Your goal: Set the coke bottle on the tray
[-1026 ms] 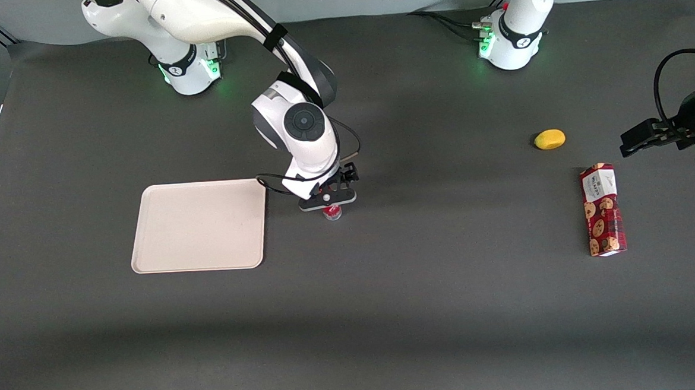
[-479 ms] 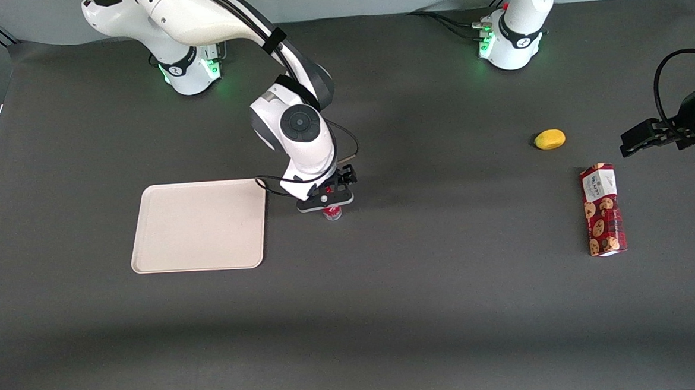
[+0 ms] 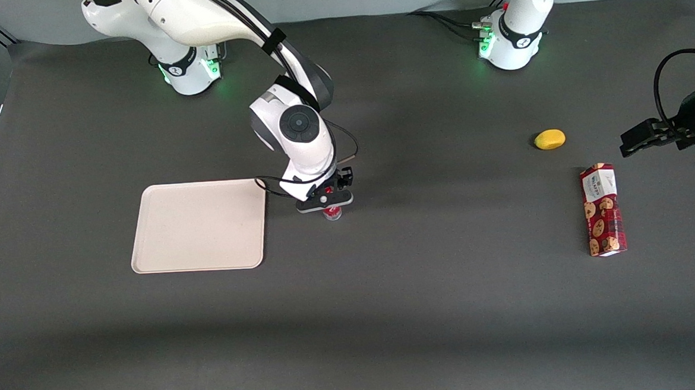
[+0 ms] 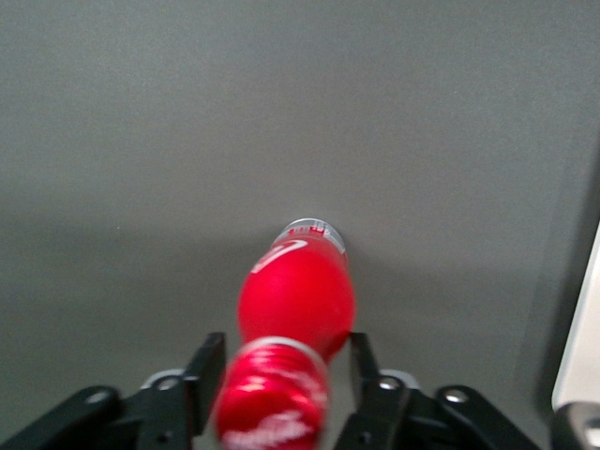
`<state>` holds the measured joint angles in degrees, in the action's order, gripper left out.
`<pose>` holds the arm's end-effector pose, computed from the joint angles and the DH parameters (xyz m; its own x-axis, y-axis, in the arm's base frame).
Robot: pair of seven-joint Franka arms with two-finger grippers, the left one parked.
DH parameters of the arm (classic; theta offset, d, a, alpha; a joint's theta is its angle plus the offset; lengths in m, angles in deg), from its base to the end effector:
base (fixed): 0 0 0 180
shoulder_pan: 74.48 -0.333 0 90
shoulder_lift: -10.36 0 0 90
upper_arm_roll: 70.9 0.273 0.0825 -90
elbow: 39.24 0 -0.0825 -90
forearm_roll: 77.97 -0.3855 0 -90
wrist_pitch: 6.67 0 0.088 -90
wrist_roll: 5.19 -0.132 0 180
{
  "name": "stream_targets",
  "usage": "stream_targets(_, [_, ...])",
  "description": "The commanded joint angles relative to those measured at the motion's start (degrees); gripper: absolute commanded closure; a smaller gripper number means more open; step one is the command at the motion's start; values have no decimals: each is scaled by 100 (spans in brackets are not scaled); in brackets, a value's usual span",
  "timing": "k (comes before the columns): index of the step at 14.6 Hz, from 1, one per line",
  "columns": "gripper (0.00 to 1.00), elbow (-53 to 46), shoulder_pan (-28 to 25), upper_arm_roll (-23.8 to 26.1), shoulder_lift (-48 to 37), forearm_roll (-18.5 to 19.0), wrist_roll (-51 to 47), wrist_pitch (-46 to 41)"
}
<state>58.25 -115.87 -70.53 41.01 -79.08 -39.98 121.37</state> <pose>0.4859 0.4348 0.2205 0.9940 0.1087 -0.0121 0.1085 -0.9940 -0.0142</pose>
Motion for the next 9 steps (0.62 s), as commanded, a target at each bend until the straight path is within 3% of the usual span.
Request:
stream_targets(1, [100, 138, 17, 7, -138, -38, 113, 54])
stream_targets(9, [100, 86, 35, -2, -401, -29, 333, -234])
